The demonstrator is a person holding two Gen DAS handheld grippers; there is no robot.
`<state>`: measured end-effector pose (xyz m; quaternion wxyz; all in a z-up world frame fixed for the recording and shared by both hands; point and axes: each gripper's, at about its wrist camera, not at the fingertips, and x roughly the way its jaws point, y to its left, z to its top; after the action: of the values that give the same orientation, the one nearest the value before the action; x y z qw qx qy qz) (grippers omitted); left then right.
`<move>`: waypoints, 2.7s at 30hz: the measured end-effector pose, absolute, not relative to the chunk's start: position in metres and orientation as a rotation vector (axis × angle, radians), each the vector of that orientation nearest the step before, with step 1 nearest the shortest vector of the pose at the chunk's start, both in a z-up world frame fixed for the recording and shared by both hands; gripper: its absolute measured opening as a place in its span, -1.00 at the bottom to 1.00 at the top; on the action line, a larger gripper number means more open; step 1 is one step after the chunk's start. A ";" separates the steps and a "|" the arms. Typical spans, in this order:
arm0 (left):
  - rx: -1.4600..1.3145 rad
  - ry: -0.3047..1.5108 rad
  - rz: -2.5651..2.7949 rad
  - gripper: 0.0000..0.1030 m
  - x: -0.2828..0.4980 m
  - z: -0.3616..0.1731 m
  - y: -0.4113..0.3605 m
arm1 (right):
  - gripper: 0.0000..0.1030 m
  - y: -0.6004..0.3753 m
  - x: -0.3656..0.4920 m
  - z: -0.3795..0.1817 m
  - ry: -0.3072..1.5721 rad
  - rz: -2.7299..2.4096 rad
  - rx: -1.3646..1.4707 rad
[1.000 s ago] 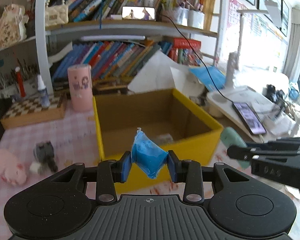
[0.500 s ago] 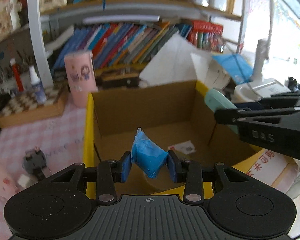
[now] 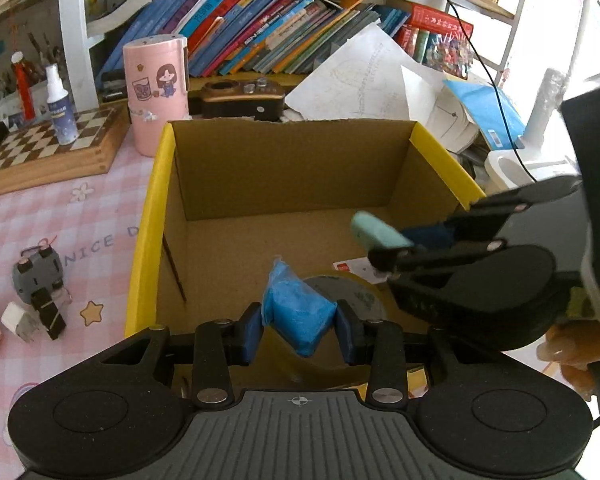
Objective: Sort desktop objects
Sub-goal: 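Lower into the yellow box and open both tools, releasing eraser and stapler, then withdraw both tools from the yellow box back over the table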
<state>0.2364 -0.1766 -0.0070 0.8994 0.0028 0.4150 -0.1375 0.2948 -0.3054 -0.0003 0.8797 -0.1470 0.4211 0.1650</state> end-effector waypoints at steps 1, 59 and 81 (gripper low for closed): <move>0.006 0.859 -0.283 -0.27 0.236 -0.007 -0.177 | -0.65 -0.307 0.295 -0.003 0.888 0.345 -0.298; -0.050 0.603 0.062 0.77 0.032 0.018 -0.034 | 0.36 -0.246 0.056 0.017 0.637 0.006 0.059; -0.043 0.695 0.042 0.78 -0.033 -0.001 0.034 | 0.50 -0.162 -0.023 0.005 0.691 0.075 0.029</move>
<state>-0.0329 0.0338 -0.0007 0.9398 -0.0209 0.3406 0.0206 -0.0226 -0.1617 0.0048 0.9401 0.0143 0.3386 0.0369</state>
